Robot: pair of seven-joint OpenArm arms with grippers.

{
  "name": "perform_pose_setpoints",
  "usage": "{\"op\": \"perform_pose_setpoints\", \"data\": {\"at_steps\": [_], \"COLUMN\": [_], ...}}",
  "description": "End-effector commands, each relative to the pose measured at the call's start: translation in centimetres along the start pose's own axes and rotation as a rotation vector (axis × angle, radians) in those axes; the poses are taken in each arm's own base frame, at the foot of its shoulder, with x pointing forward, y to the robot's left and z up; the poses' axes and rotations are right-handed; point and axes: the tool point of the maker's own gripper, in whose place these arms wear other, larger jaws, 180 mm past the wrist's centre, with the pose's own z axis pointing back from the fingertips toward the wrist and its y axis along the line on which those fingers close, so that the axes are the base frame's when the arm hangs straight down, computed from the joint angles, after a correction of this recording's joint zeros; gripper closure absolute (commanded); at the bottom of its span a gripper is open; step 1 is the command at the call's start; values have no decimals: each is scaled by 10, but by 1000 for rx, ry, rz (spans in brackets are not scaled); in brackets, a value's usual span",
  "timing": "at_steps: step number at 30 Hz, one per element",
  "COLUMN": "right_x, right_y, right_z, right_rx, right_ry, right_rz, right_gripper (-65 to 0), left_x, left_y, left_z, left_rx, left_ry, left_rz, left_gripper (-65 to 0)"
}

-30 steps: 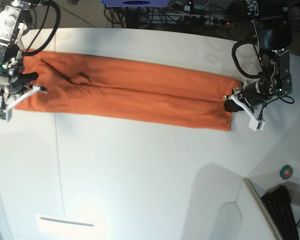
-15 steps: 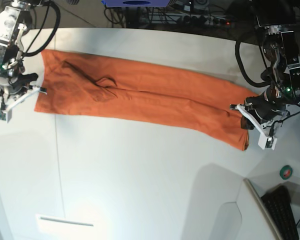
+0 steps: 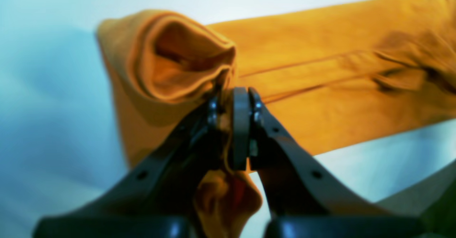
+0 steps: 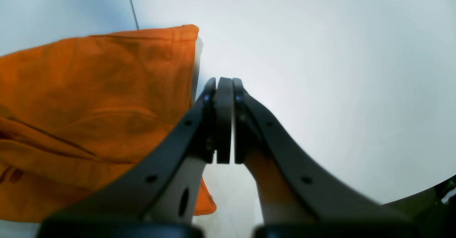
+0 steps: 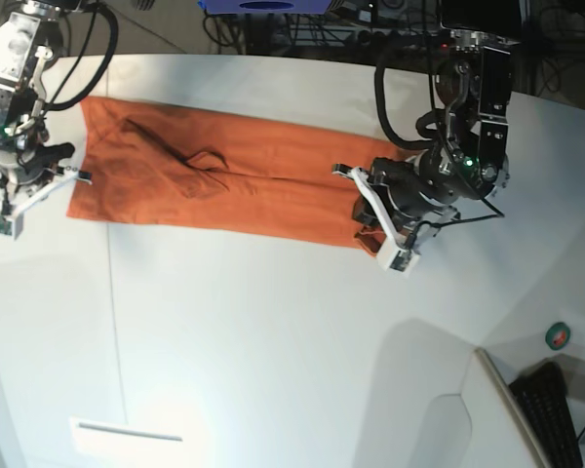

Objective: Layout the t-shirt on the table in an organized manner, then fold the t-shirt properly
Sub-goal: 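Fold the strip's end with the left gripper toward the right gripper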

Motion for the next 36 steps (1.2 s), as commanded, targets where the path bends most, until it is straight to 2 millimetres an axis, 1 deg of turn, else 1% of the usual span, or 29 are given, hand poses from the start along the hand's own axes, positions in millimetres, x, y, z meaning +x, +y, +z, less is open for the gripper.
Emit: {"op": "perform_pose_setpoints", "data": {"at_steps": [1,2,5,8,9,12,18,27,31,36], "right_x": [14,14,14,14,14,14,14,14,14,14], "right_y": [-4,-4,-4,-4,-4,-4,-4,-4,-4,-4], "right_z": [3,3,3,3,3,3,3,3,3,3], "right_rx": [-11,-11,-11,-11,-11,-11,-11,-11,-11,-11], "right_ry": [-46,-46,-46,-46,-46,-47,-47,-47,-47,-46], "right_rz": [4,4,4,4,4,4,4,4,4,4], "right_gripper": [0,0,0,0,0,0,0,0,0,0], "left_x": [8,9,1,-2,-2,7,6,5,3,3], "left_y": [0,-2,-10,-15,-17,-25,-39,-41,-53,-53], "left_z": [-1,-7,-20,-24,-26,-30,-48,-49,-51,-51], "left_rx": [10,12,11,0,-6,-25,-68,-72,-96,-95], "left_ry": [-22,-12,25,36,36,22,54,59,69,68], "left_rz": [-9,-14,-4,9,15,28,66,69,35,38], "left_gripper": [0,0,0,0,0,0,0,0,0,0]}}
